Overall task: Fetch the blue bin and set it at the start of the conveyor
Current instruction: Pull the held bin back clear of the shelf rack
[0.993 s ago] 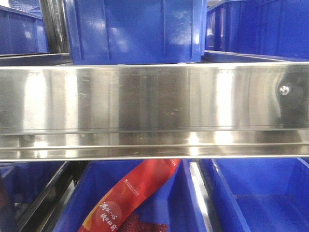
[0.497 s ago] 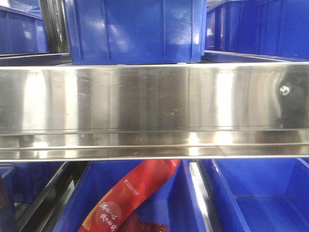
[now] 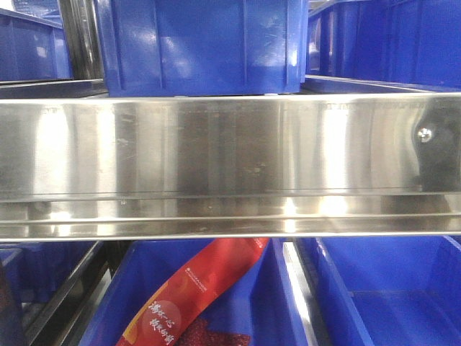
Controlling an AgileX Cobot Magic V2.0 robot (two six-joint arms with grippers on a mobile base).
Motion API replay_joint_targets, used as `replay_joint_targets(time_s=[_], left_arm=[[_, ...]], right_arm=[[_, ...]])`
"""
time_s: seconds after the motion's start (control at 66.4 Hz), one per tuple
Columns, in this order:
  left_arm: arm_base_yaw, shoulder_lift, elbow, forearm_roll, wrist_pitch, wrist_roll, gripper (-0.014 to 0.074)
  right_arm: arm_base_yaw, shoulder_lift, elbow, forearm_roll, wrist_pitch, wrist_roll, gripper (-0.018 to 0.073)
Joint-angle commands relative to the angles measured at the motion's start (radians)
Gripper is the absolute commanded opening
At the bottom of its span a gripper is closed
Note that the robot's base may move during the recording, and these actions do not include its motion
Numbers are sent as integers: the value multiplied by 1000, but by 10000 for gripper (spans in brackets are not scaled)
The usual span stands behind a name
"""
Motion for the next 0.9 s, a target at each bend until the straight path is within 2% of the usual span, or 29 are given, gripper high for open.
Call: replay_joint_targets(time_s=[0.0, 0.437, 0.888], left_arm=[[-15, -10, -6, 7, -52, 6, -111], [-15, -10, -6, 7, -52, 6, -111], [-15, -10, -6, 7, -52, 6, -111]], right_arm=[[10, -9, -5, -8, -96, 0, -162], [10, -9, -5, -8, -178, 0, -162], [10, -9, -5, -8, -339, 0, -162]])
